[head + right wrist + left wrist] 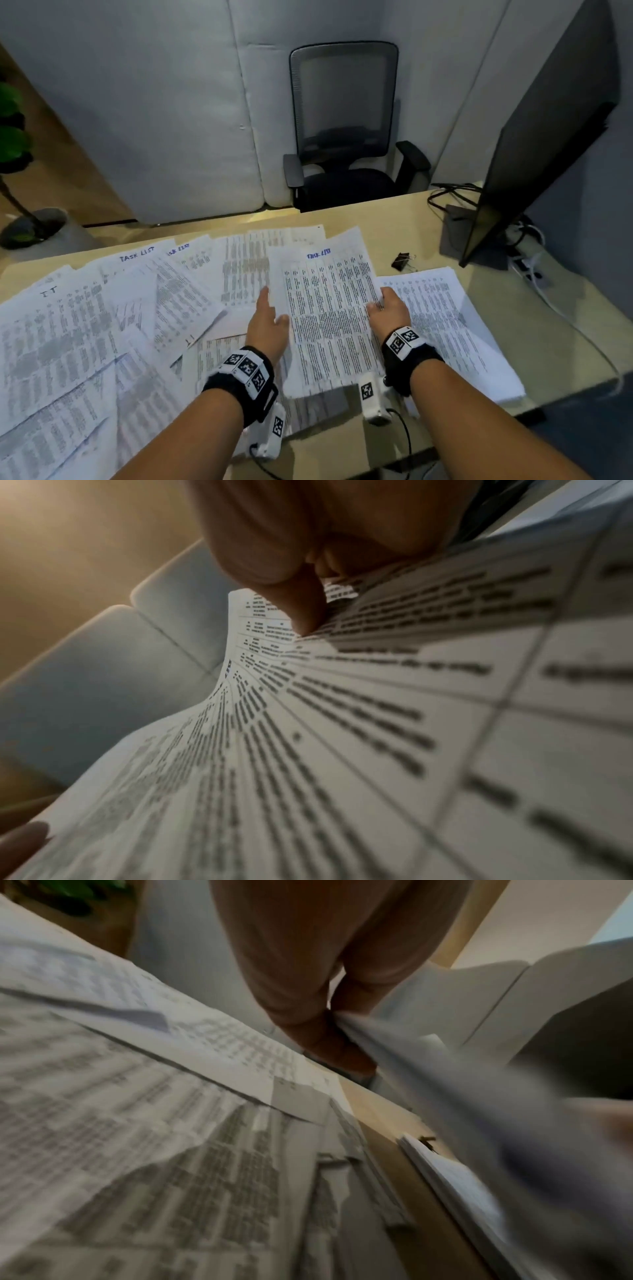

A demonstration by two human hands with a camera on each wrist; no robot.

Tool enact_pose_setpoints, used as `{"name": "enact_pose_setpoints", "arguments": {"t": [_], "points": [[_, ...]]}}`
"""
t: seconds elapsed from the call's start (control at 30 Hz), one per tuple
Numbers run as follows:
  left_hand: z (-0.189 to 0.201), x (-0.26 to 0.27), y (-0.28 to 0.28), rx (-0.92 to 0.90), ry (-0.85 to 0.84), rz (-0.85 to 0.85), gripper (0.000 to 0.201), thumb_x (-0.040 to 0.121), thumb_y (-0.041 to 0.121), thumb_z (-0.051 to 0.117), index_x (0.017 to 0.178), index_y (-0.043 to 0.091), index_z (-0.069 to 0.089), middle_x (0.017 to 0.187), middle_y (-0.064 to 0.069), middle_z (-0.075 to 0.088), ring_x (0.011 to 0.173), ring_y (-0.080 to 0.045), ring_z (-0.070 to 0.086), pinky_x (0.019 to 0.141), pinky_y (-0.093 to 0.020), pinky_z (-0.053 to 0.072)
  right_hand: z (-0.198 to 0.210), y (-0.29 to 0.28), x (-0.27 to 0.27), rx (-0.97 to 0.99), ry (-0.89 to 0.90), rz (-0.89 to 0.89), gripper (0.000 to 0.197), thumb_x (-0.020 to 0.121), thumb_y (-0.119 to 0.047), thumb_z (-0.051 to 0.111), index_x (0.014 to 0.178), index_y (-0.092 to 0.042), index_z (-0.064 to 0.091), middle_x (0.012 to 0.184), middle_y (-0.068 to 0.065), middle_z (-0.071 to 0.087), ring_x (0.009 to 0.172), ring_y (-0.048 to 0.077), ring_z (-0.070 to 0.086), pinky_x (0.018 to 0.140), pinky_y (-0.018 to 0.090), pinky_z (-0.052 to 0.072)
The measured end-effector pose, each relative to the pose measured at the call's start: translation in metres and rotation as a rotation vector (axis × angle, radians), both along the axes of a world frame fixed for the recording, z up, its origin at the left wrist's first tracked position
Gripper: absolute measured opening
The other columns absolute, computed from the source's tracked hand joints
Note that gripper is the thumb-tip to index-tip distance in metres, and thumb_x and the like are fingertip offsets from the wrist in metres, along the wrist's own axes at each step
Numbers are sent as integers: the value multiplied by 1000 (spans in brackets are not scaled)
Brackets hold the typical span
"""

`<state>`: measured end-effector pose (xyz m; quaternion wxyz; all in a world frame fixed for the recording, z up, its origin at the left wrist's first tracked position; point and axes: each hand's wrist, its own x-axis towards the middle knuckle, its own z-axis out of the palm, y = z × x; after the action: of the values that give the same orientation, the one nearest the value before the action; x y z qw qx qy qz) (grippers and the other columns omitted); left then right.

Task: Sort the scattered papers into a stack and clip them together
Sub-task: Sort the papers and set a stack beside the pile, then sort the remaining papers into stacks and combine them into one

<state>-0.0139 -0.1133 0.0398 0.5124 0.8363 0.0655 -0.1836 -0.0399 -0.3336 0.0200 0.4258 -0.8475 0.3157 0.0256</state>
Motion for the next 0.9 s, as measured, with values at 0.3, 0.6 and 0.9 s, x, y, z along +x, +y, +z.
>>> {"name": "enact_pose_setpoints", "arguments": {"t": [0.3, 0.6, 0.9], "points": [[-24, -29, -112, 79, 104, -379, 13, 88, 11, 59, 101, 14, 61, 76, -8, 63, 70, -24, 66, 65, -35, 60, -20, -117, -51, -95, 173, -278, 42, 89, -2, 40, 129, -14, 48, 111, 20, 61, 91, 33, 56, 74, 30, 41], [-14, -33, -167, -83, 275, -190, 22, 88, 0, 46, 104, 12, 54, 92, -9, 63, 80, -26, 65, 62, -36, 58, -26, -171, -51, -68, 239, -250, 49, 88, -3, 41, 135, -16, 48, 123, 18, 58, 88, 30, 52, 71, 28, 38], [-13, -49, -194, -199, 489, -206, 31, 90, -5, 56, 117, 8, 51, 82, -13, 65, 68, -24, 67, 63, -37, 60, -17, -212, -44, -237, 300, -202, 43, 86, -18, 52, 129, -18, 50, 122, 14, 59, 112, 34, 56, 91, 39, 47]]}}
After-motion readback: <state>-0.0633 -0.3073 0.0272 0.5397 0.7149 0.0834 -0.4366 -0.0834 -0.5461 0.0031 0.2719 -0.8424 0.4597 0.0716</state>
